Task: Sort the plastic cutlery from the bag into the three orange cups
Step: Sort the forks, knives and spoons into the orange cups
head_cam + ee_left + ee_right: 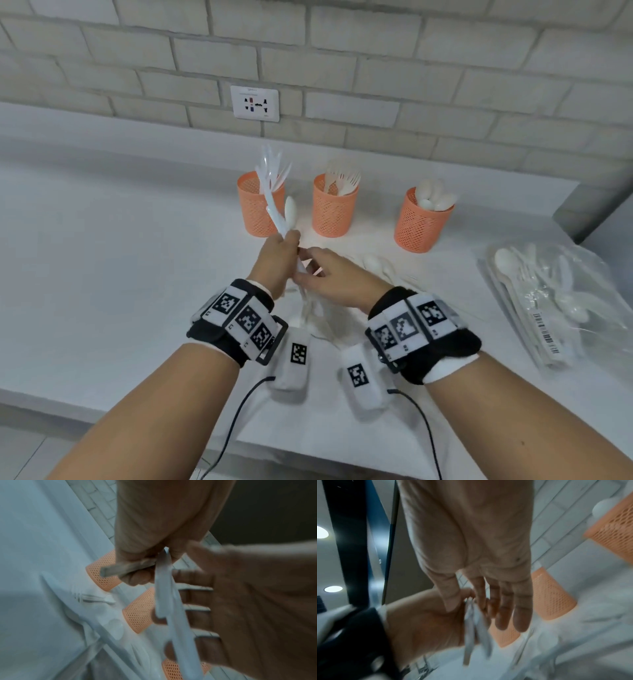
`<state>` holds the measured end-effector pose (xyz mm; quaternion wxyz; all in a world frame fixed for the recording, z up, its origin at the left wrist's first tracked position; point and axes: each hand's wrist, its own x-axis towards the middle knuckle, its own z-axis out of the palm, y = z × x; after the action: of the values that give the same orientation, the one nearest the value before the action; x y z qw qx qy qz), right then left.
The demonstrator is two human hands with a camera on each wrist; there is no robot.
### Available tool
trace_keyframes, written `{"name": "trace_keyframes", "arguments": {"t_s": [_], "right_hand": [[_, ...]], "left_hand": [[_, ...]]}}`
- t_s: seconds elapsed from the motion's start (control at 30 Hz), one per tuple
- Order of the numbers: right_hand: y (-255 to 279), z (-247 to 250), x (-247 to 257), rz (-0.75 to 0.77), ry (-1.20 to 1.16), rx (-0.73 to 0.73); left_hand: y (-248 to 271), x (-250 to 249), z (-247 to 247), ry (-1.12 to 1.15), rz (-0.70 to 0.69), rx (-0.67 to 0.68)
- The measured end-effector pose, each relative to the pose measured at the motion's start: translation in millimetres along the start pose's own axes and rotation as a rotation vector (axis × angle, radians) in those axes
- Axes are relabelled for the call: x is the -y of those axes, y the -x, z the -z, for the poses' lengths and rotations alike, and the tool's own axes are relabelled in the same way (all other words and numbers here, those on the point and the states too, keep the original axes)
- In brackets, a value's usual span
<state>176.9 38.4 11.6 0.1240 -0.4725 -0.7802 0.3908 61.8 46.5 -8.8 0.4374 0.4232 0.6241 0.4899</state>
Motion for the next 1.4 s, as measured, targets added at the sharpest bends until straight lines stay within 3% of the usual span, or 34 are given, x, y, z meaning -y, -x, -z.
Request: {"name": "trace_keyframes", "arguments": {"t_s": [0.1,0.2,0.27,0.37,0.6,0.73,0.9,1.07,1.27,1.4], "right_hand": [[5.2,33.9,-26.8,-0.103,0.111,-0.038],[13.7,71.0,-72.9,-0.412,0.368,-0.121],[22.1,83.6,-103.2,-0.622,0.509,-0.097],[23.5,78.3,-130.7,-0.748,0.505,-0.073],[-4.3,35.0,-105.2,-0.632,0.616,-0.047],[-13.6,32.3,-97.4,-0.567,0.526,-0.042],[-12.5,23.2,-95.4,-0.545,0.504,-0.088],[-19.4,13.4,-97.7,-0.646,0.556,-0.162],[-13.5,27.0,-97.5,-0.619,0.365,-0.200],[-1.0,51.4,-80.1,-0.467,0.217,-0.250]], "left_hand": [[-1.4,-0.8,4.8,0.130,0.056,0.034],[-2.5,-0.1,9.5,0.195,0.063,0.072],[-2.1,1.4,11.0,0.194,0.053,0.087],[-0.8,1.2,7.1,0.210,0.068,0.108],[3.7,-0.3,-7.9,0.180,0.062,0.198],[6.4,1.3,-7.6,0.166,0.066,0.200],[10.9,2.1,-10.0,0.151,0.065,0.214],[11.2,3.2,-10.8,0.172,0.076,0.203],[11.5,1.0,-16.7,0.259,0.078,0.221],[7.7,2.9,-20.8,0.312,0.062,0.230]]}}
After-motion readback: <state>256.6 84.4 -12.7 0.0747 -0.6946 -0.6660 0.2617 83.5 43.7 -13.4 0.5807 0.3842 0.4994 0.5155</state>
